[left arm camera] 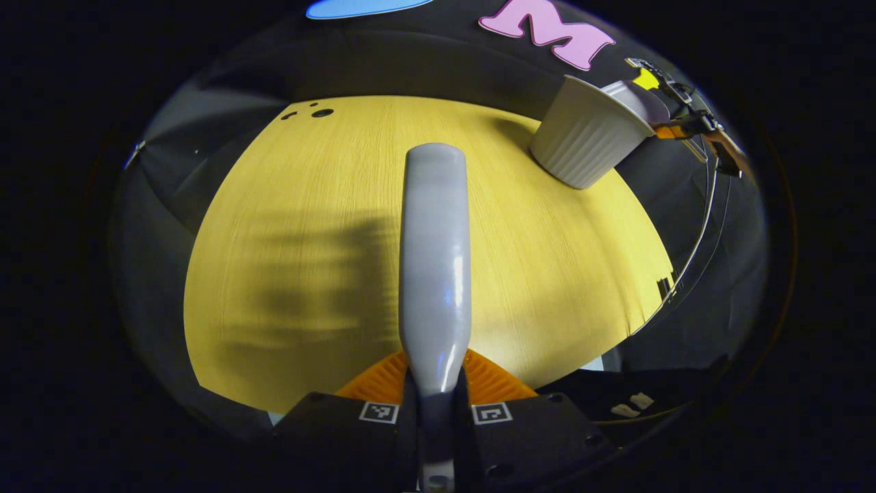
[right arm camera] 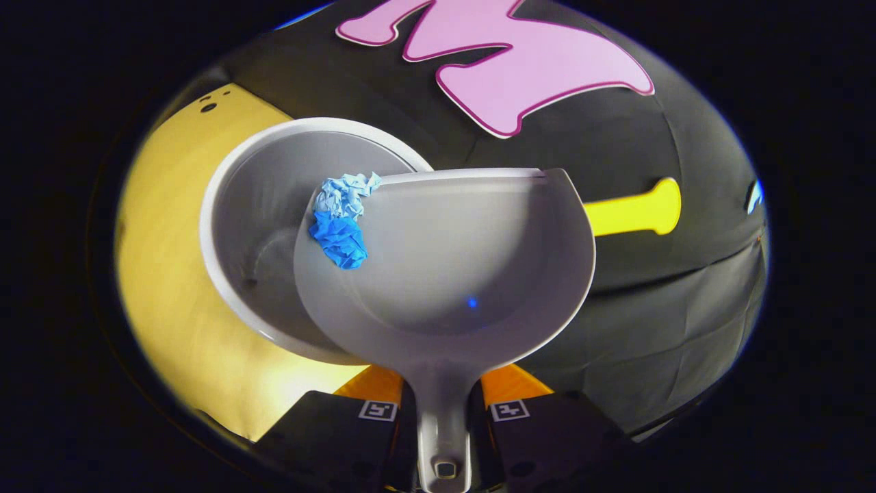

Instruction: Pick up the small broom and dustpan from the desktop, sweep the trash into the dustpan with the broom, and then empty the trash into the garbage bin.

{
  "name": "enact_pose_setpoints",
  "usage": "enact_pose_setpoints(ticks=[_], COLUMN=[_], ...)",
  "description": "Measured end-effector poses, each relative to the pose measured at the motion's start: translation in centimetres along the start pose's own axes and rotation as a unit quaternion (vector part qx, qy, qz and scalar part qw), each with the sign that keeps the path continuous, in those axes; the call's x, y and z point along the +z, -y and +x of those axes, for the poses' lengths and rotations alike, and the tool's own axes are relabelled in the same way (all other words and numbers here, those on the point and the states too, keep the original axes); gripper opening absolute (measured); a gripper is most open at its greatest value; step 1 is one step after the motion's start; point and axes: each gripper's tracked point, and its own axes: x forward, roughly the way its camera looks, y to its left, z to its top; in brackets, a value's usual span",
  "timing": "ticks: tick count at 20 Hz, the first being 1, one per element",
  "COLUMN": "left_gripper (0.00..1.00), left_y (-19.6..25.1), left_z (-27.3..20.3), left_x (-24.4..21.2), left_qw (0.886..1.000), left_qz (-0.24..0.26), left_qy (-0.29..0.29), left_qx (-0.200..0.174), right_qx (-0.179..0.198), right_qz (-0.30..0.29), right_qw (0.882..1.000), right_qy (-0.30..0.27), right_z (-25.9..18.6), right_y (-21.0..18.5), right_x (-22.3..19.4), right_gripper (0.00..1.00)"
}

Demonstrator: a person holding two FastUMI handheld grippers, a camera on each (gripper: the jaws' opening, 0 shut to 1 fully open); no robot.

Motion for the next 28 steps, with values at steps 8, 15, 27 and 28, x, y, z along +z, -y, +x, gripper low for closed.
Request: enact_pose_setpoints(ticks=[8,15,27,28], left_gripper=[0.25,0.25,0.25,0.28], left_y=[0.2,0.1,-0.1,0.2], left_z=[0.6,0.8,0.8,0.8], left_x=[0.6,0.7,0.8,0.7], left_qw=[1.000,1.000,1.000,1.000], left_qz=[0.012,0.018,0.015,0.017], left_qy=[-0.003,-0.004,-0.001,0.000], left_qx=[-0.007,-0.005,-0.008,-0.007], right_qx=[-0.142,-0.210,-0.115,-0.104], right_qz=[-0.219,-0.325,-0.109,-0.082], right_qw=[0.963,0.916,0.986,0.990], right_qy=[0.064,0.104,0.054,0.053], right_z=[-2.0,-1.6,-1.7,-2.0], right_y=[3.7,6.7,6.4,6.2], right_x=[4.5,4.3,1.6,1.2], right_gripper=[0.34,0.34,0.34,0.34])
